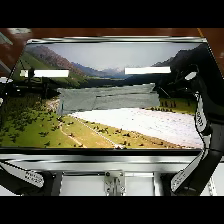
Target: Fold the shirts.
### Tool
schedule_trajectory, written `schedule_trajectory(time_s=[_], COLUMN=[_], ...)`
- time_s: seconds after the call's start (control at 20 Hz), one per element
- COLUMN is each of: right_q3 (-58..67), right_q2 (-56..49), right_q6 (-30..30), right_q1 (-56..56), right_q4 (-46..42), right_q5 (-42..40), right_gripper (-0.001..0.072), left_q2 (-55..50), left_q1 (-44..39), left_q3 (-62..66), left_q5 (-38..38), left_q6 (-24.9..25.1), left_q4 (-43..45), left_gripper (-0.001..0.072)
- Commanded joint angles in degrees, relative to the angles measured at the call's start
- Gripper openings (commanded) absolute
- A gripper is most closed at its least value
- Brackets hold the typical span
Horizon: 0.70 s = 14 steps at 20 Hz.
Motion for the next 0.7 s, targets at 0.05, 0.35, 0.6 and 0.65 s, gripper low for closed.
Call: schedule_trajectory(time_s=[0.05,0.35,0.6,0.65], right_q3=[-0.1,-0.1,-0.1,-0.1], right_q2=[-2.3,4.7,20.0,23.3], right_q6=[-0.9,-8.0,-4.3,-2.9], right_q1=[1.6,2.1,2.4,2.9], right_q4=[3.7,4.8,4.5,3.6], right_q5=[-1.5,1.2,13.0,14.1], right_gripper=[0.0573,0.0058,0.0058,0.0058], left_q2=[3.0,3.5,1.8,0.8], left_q1=[-1.7,-7.7,-26.5,-30.6], left_q3=[0.2,0.2,-0.5,-0.5], left_q5=[-2.1,0.5,20.6,24.5], left_q6=[1.9,7.2,10.4,10.4], left_q4=[-4.6,-8.5,-6.9,-6.6], left_gripper=[0.0506,0.0045,0.0038,0.0038])
